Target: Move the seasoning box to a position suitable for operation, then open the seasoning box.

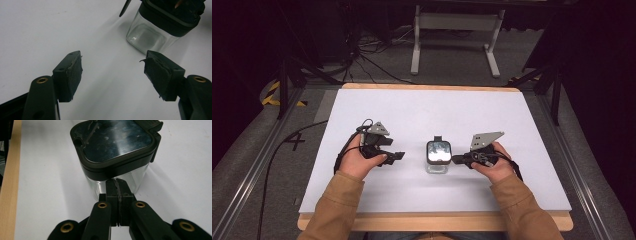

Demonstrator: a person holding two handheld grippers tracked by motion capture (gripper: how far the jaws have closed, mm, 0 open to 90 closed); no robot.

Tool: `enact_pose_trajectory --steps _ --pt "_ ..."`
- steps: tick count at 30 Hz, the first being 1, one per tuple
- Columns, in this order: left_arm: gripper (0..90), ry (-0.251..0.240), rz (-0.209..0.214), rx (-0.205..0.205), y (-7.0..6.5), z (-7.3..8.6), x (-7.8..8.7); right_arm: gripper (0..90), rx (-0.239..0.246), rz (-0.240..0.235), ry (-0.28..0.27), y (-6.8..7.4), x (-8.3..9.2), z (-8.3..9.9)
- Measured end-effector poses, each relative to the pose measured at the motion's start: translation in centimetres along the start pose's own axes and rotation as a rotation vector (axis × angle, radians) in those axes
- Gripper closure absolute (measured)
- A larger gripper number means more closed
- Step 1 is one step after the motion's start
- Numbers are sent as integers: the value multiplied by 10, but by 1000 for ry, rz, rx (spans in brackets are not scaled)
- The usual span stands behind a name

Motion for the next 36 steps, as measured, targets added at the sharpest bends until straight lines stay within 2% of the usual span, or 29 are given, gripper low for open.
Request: enact_pose_trajectory --steps 3,4,6,9,10,12,13,14,15,17,19,22,27,28,31,32,35,36 --pt "311 -6 4 5 -1 -2 -1 898 9 11 7 2 0 0" --pt "311 6 2 -4 -1 -2 1 898 6 19 10 1 1 1" --pt "326 -11 19 -2 -5 -6 1 895 -14 62 27 -5 6 5" --pt "364 -13 43 -10 -10 -10 3 885 -24 76 19 -8 14 9" --pt "382 -18 42 -22 -11 -13 4 880 -33 85 18 -9 19 11" --pt "424 -21 51 -21 -15 -19 7 877 -47 98 10 -12 26 15" --pt "498 -22 59 -31 -18 -23 8 872 -63 108 3 -15 33 19" --pt "547 -22 59 -31 -18 -23 8 872 -63 108 3 -15 33 19" --pt "547 -10 62 -38 -20 -25 9 871 -71 111 2 -15 35 21" --pt "633 -4 81 -44 -22 -29 8 870 -85 118 -3 -17 40 26" --pt "647 -9 98 -51 -23 -35 7 870 -97 127 -3 -18 44 30" --pt "680 -45 112 -62 -25 -50 7 868 -107 137 -1 -18 47 34" --pt "699 -44 112 -91 -27 -65 3 862 -116 137 -4 -17 50 38" --pt "699 -48 124 -101 -28 -70 0 862 -114 136 -5 -17 51 38" --pt "740 -45 124 -116 -28 -85 -6 862 -111 132 -5 -15 51 40" --pt "751 -57 137 -110 -30 -90 -8 863 -111 130 -7 -15 51 41" --pt "790 -57 134 -104 -30 -101 -13 863 -109 129 -10 -14 52 41" --pt "804 -62 153 -84 -31 -105 -15 862 -108 127 -12 -14 52 41"
Point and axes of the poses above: each handheld gripper's, and its own axes: x roughly backward along the jaws, z roughly out of its underside, y roughly to its left, the point moved 9 cm from there along -x, roughly forward along the jaws, and after that the axes turned 13 degrees about y, right-handed, at the moved point
